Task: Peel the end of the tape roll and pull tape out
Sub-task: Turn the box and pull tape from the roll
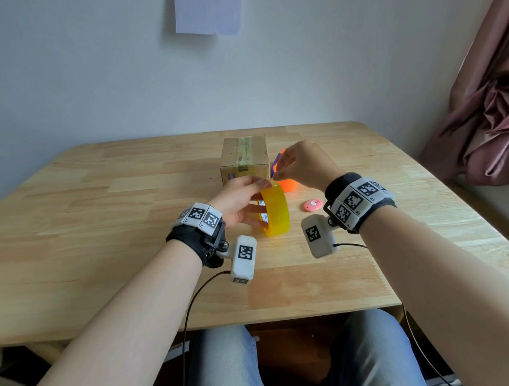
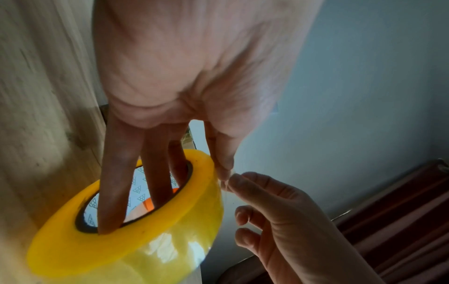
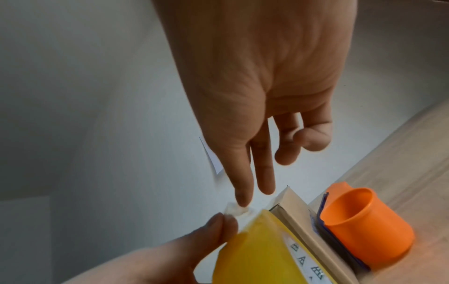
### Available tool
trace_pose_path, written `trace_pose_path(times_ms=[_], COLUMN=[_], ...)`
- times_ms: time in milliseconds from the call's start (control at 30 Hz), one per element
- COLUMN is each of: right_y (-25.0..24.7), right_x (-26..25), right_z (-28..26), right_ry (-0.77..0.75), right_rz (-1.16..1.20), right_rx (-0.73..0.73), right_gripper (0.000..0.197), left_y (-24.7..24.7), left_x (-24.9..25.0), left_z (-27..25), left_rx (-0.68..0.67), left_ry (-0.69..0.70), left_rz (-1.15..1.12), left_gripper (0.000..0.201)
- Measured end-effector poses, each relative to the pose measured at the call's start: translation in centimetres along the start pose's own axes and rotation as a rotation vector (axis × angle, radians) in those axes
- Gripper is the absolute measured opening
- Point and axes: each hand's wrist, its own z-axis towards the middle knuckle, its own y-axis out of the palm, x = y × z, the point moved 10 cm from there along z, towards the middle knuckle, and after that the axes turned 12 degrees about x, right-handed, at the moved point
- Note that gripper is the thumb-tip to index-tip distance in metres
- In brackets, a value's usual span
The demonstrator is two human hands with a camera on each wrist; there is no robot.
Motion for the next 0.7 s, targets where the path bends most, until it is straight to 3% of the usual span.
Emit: trace_pose_path(times_ms=[133,200,300,400,700], right_y=[0.9,1.0,1.4,1.3,1.3], right_x=[0.8,0.8,0.2,0.2,0.3], right_z=[-0.2,-0.4,-0.9,-0.8,-1.0], right_ry=[0.056,0.042,-0.013,-0.022,0.000], right_rz=[-0.004,0.018,0.037,0.043,0.058], right_rx=[-0.040,-0.059,-0.120,-0.094,-0.078], right_gripper=[0.010,0.026,0.009,0.018,0.011], left_y=[-0.1,-0.2,-0.2,-0.1,-0.2], left_x=[-0.1,-0.1,-0.2,-0.1,-0.1], left_z=[0.1,0.2,0.2,0.2,0.1], left_rx=[0.007,0.018,0.023,0.026,0.078], left_ry=[0.002,-0.001,-0.001,0.007,0.034], left_rz=[-0.007,-0.015,-0.009,-0.007,-0.021], left_gripper=[0.018,0.020,0.026,0.027,0.025])
